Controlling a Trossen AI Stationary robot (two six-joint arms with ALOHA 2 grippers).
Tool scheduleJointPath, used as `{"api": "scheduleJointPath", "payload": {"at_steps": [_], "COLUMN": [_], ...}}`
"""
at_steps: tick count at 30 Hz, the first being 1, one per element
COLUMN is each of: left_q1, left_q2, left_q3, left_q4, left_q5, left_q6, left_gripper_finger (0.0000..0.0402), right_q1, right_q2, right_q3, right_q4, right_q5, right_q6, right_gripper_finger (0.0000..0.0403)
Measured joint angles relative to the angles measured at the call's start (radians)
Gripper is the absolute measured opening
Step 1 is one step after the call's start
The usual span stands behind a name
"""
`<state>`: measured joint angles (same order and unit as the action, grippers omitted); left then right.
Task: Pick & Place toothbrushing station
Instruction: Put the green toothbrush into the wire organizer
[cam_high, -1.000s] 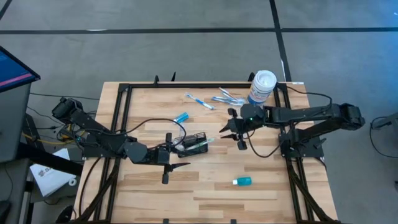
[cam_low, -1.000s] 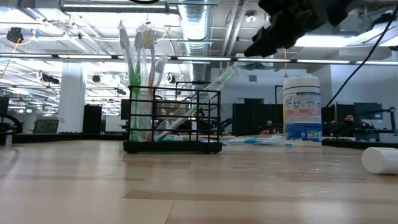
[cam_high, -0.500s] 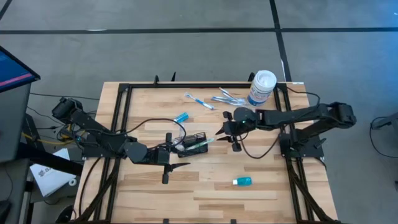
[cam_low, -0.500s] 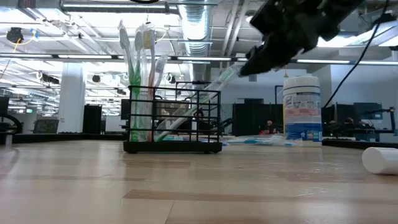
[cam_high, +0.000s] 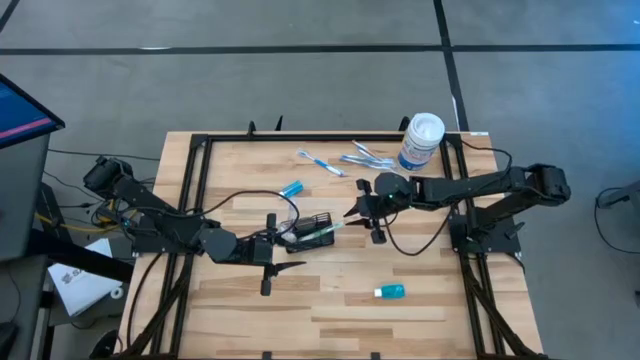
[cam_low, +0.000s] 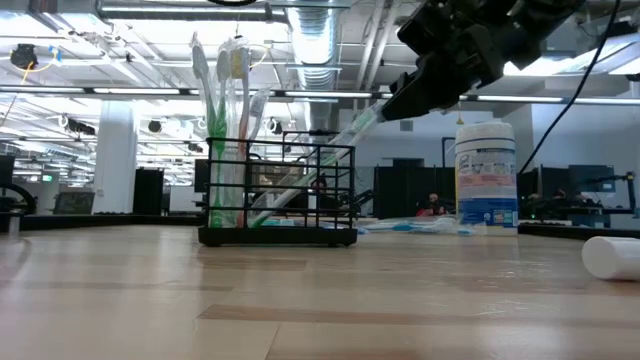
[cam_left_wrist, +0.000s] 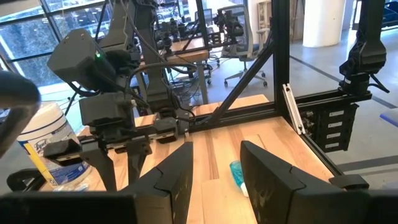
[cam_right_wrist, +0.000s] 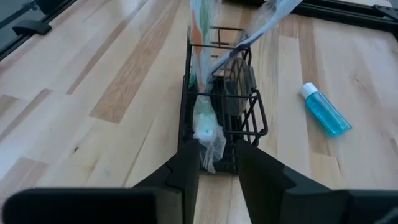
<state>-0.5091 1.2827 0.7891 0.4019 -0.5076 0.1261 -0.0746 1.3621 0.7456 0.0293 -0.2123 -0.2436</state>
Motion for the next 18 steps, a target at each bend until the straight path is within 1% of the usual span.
{"api": "scheduleJointPath", "payload": {"at_steps": [2, 5, 6, 15, 18], "left_q1": [0.000, 0.000, 0.000, 0.000, 0.000], "left_q2": [0.000, 0.000, 0.000, 0.000, 0.000], "left_q3": [0.000, 0.000, 0.000, 0.000, 0.000], "left_q4": [0.000, 0.000, 0.000, -0.001, -0.001], "left_q5": [0.000, 0.000, 0.000, 0.000, 0.000], "left_q6": [0.000, 0.000, 0.000, 0.000, 0.000], "left_gripper_finger": [0.0127, 0.0127, 0.0127, 0.0127, 0.0127], "right_q1": [0.000, 0.000, 0.000, 0.000, -0.006], "right_q2": [0.000, 0.000, 0.000, -0.002, -0.022], "right_q3": [0.000, 0.000, 0.000, 0.000, 0.002], "right_q4": [-0.003, -0.008, -0.007, 0.002, 0.005], "right_q5": [0.000, 0.001, 0.002, 0.003, 0.003], "right_q6": [-0.004, -0.024, -0.027, -0.043, -0.045], "right_gripper_finger": [0.0071, 0.0018, 0.0010, 0.0001, 0.0001]}}
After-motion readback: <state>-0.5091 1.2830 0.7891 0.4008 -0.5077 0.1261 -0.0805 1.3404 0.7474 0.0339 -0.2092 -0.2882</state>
